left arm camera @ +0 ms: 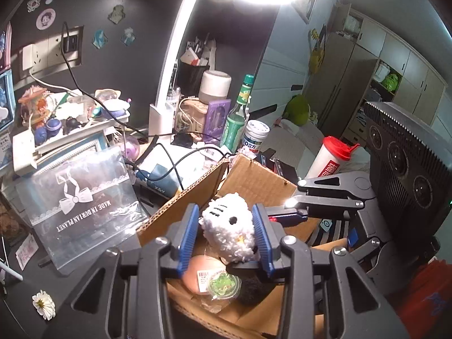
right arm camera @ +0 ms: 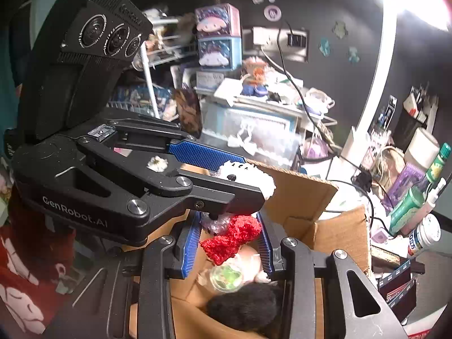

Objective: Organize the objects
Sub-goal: 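Carry the Hello Kitty plush into the box and open the right gripper, then withdraw the right gripper from the box, then reach the right gripper to the blue snack bar and grasp it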

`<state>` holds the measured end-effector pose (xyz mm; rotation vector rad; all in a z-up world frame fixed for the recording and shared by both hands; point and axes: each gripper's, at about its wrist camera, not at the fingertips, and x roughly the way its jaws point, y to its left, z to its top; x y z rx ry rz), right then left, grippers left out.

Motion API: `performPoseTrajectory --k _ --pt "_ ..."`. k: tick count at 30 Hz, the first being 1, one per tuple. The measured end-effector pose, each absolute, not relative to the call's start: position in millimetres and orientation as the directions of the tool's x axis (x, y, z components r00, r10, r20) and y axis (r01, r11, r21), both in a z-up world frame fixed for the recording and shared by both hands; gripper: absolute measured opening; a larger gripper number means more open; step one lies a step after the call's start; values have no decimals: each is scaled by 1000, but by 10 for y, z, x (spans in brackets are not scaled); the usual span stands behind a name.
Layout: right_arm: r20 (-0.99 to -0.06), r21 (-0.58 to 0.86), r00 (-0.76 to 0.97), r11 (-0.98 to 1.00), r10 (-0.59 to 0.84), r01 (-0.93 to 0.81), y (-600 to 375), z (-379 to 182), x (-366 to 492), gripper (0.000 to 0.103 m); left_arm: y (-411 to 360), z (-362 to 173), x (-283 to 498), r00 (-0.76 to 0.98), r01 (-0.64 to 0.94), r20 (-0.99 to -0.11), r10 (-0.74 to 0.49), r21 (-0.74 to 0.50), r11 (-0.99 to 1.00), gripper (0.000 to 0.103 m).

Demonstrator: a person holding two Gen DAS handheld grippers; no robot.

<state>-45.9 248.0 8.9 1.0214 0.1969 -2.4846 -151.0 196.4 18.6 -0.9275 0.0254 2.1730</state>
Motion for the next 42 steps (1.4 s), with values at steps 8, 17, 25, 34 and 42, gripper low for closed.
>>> performPoseTrajectory --k 8,17,25,34,42 --pt "-700 20 -634 -896 -330 444 2521 76 -468 52 1912 195 -1514 -462 -646 -618 636 -258 -719 66" --pt "-711 -3 -636 -903 -300 430 2418 65 -479 52 1596 294 -1352 -522 -613 -581 624 -253 -748 71" --pt "-664 -52 -695 -911 -274 409 2183 224 -365 52 1004 359 -1097 -610 -550 -532 586 -248 -798 79" --pt "-652 -33 -628 -812 -424 583 1183 172 -229 52 80 152 -800 -714 -393 -532 455 -233 -890 85" --pt "-741 148 -436 -758 -511 635 448 -604 -367 52 -598 -370 -603 -758 -195 -581 297 -232 -953 85"
